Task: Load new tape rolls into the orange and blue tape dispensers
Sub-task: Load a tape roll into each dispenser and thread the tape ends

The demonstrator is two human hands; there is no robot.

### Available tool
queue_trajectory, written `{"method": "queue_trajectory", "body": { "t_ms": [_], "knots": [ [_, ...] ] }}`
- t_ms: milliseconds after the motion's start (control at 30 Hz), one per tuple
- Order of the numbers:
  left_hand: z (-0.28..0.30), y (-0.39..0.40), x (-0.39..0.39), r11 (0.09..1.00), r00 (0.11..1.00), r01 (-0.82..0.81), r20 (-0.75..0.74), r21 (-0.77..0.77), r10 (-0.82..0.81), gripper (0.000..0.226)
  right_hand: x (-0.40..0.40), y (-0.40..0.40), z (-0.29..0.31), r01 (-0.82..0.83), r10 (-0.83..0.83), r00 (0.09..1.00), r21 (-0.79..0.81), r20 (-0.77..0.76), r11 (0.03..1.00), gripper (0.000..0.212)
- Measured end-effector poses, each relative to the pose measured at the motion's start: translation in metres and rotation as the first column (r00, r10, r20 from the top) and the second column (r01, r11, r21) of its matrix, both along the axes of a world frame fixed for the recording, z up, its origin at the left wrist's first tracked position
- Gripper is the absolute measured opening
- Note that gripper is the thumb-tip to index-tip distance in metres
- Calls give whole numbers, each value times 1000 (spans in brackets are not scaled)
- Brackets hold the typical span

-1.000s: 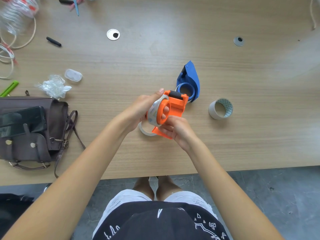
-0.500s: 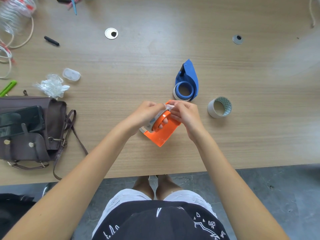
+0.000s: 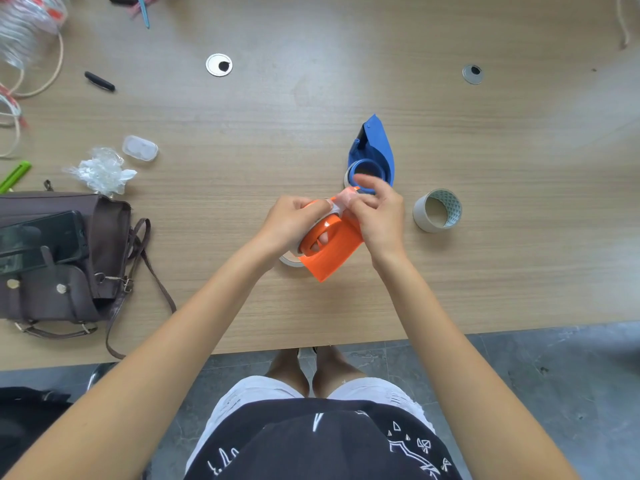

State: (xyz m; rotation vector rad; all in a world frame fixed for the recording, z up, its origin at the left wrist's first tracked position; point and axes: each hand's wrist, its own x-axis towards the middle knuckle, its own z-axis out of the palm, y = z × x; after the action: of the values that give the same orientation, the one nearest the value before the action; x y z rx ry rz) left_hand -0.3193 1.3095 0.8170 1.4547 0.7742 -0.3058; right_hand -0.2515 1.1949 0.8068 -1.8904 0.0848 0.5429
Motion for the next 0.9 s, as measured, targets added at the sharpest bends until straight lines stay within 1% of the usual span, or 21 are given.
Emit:
{"method": "queue_trajectory", "body": {
  "t_ms": [67,100,200,267,300,400,467,567,667,733,833,900],
  "knots": [
    [2,0,-2,1000,1000,3,17,25,-4,24,2,0,2,10,-7,998,-46,67,999,42],
    [3,0,-2,999,1000,7,24,42,-8,21,3,-1,3,10,-4,995,-58,95,998,42],
    [5,2,-4,997,999,22,39,77,-26,21,3,-3,8,-41,48,983,-45,177,998,19],
    [6,3,-3,997,998,40,47,67,-43,16,3,-4,10,-69,84,964,-69,251,995,13],
    [5,3,-2,997,998,46,49,66,-49,16,4,-5,11,-57,69,965,-56,252,997,12],
    [5,5,0,996,996,37,72,86,-43,20,7,-7,16,24,-35,985,65,167,998,10],
    [6,5,1,994,996,31,85,106,-40,22,10,-8,19,50,-64,980,75,190,996,11],
    [6,4,2,988,996,-8,92,153,-6,26,13,-12,22,52,-58,961,28,271,998,13],
    [6,5,4,977,994,-40,108,212,17,39,16,-14,24,15,25,943,-116,332,993,8],
    [6,6,3,981,993,-32,118,191,9,41,21,-16,25,6,38,964,-166,263,986,9],
    [7,9,1,990,995,3,95,139,-16,39,28,-18,30,-31,38,997,-111,63,993,19],
    [6,11,2,990,998,10,65,137,-19,42,30,-20,31,-77,76,997,-83,-20,994,17]
  ]
}}
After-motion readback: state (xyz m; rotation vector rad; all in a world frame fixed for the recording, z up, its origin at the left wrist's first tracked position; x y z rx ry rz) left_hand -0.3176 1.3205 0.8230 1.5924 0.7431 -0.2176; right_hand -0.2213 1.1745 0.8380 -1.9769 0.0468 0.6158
